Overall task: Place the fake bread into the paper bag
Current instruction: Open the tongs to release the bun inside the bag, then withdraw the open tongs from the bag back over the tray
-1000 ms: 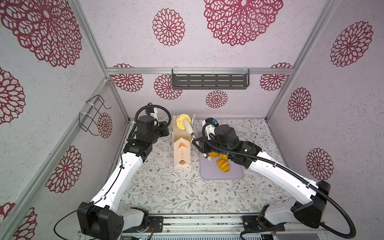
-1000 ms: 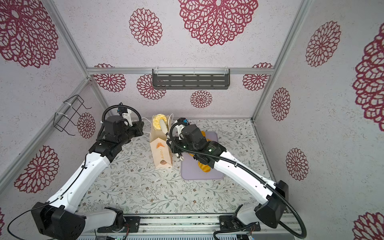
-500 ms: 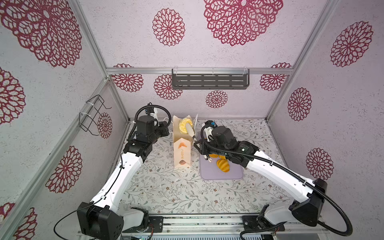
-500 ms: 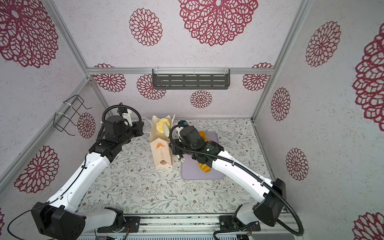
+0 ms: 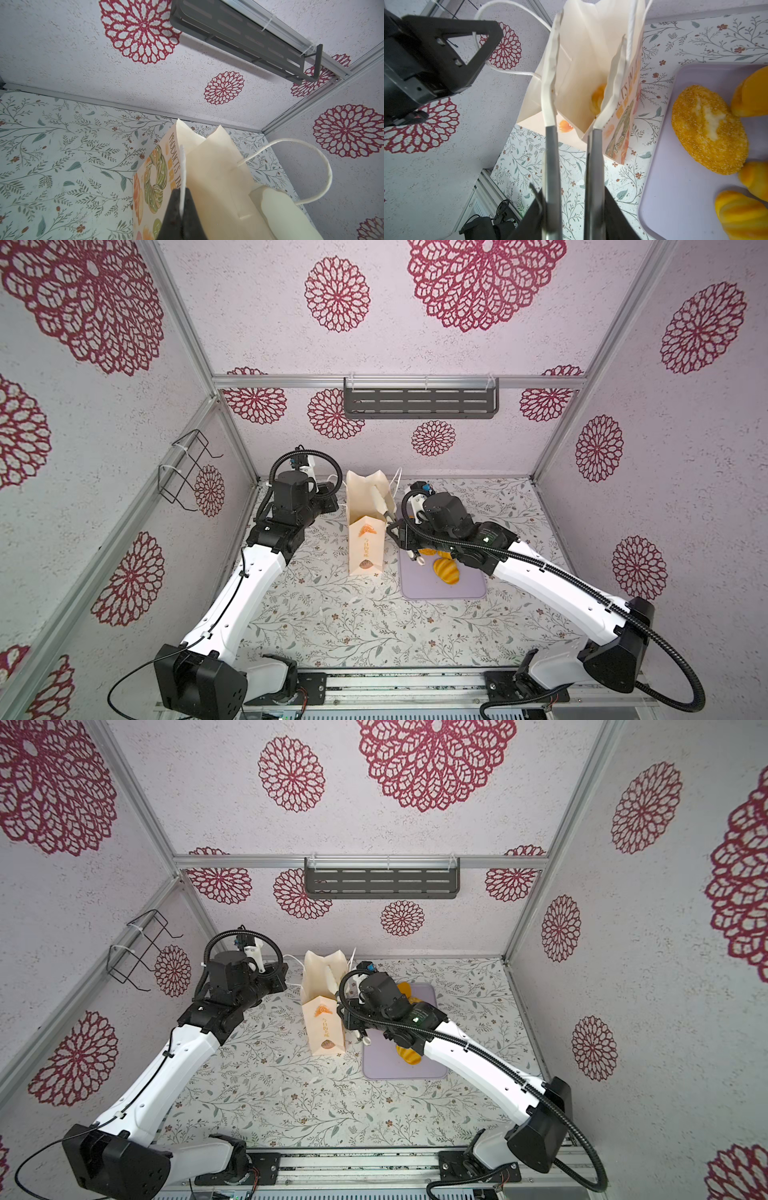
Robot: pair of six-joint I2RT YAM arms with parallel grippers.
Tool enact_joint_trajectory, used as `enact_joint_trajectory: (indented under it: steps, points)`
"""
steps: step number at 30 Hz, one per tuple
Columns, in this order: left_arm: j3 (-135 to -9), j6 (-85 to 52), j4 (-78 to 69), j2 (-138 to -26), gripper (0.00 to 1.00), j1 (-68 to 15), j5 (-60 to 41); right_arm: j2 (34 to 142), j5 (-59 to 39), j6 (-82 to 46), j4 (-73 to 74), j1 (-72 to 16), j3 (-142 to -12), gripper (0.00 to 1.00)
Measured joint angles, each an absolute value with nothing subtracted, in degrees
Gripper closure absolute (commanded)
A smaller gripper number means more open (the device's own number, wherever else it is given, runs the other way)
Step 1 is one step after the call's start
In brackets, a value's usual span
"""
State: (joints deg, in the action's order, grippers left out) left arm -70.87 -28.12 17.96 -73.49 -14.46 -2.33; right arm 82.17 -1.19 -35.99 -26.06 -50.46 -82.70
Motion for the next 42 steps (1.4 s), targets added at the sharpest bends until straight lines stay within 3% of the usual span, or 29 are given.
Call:
enact_joint_trajectory:
  steps: [42]
  points:
    - [-70.87, -28.12, 17.93, -73.49, 1.00, -14.46, -2.31, 76.79, -4.93, -34.52, -20.53, -52.73, -83.79, 0.69]
